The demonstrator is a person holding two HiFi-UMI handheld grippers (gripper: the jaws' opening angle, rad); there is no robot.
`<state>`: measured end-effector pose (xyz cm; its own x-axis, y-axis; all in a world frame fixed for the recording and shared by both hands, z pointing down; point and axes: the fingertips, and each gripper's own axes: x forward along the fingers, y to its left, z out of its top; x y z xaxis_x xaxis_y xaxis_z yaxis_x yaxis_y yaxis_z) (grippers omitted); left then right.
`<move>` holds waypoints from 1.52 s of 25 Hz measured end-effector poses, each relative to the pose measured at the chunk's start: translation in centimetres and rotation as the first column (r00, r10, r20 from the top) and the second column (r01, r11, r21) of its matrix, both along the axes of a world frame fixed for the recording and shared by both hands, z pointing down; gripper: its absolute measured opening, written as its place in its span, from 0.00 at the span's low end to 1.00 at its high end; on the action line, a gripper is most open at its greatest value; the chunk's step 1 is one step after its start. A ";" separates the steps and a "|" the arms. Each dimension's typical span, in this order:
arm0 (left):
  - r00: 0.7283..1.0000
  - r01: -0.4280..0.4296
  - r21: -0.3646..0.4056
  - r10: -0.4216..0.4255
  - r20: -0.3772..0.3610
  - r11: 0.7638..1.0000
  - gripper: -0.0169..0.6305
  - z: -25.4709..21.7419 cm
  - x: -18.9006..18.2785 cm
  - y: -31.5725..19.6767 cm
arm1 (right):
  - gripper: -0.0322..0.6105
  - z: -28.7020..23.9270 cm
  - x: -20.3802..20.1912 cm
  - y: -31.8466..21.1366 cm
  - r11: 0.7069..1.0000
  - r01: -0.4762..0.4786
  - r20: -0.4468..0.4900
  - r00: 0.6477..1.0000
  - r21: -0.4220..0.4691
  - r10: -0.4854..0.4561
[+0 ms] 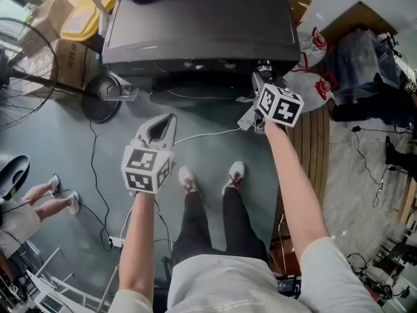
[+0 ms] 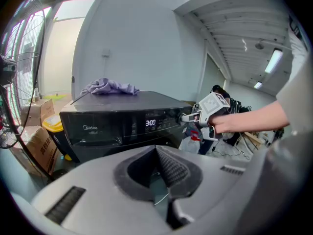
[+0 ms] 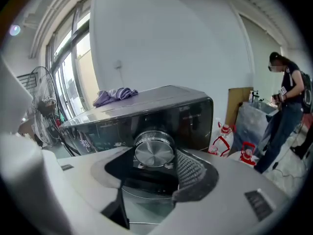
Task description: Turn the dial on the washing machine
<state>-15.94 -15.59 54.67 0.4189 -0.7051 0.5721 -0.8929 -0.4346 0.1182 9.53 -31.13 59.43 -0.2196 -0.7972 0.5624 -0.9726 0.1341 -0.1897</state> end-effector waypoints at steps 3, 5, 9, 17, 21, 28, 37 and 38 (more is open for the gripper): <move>1.000 0.002 -0.001 -0.002 0.000 1.000 0.05 0.0 0.0 0.0 | 0.48 -0.1 -0.2 0.0 0.999 0.030 -0.095 0.995 0.021 -0.028; 1.000 0.002 -0.001 -0.002 0.000 1.000 0.05 0.0 0.0 0.0 | 0.48 -0.1 -0.3 0.0 0.998 0.055 -0.176 0.983 0.031 -0.048; 1.000 0.002 0.002 -0.002 0.002 1.000 0.05 -0.1 0.0 0.1 | 0.48 0.0 -0.5 0.1 0.994 0.100 -0.315 0.946 0.043 -0.082; 1.000 -0.001 0.016 0.001 0.004 1.000 0.05 -1.6 0.0 0.1 | 0.48 -0.1 0.1 1.7 0.988 0.145 -0.249 0.956 -0.057 -0.155; 1.000 0.014 0.051 -0.015 0.006 0.999 0.05 -4.8 -0.4 0.1 | 0.48 -3.1 0.7 3.5 0.975 0.203 -0.227 0.949 -0.085 -0.217; 0.999 0.045 0.199 -0.047 0.005 0.979 0.05 -13.6 -1.7 -2.1 | 0.19 -12.0 1.2 5.6 0.964 0.266 -0.219 0.940 -0.013 -0.262; 0.997 0.006 0.368 -0.032 0.066 0.930 0.05 -24.1 -3.0 -3.0 | 0.07 -26.4 -0.9 7.1 0.892 0.390 -0.248 0.910 0.230 -0.334; 0.997 -0.003 0.385 -0.028 0.076 0.923 0.05 -25.1 -3.0 -3.0 | 0.07 -28.1 -1.4 7.4 0.874 0.407 -0.253 0.904 0.266 -0.344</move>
<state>-18.96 -18.58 29.60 0.3734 -0.8823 0.2865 -0.8982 -0.4211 -0.1259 8.13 -23.77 31.32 -0.4497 -0.8144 0.3667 -0.8497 0.5166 0.1053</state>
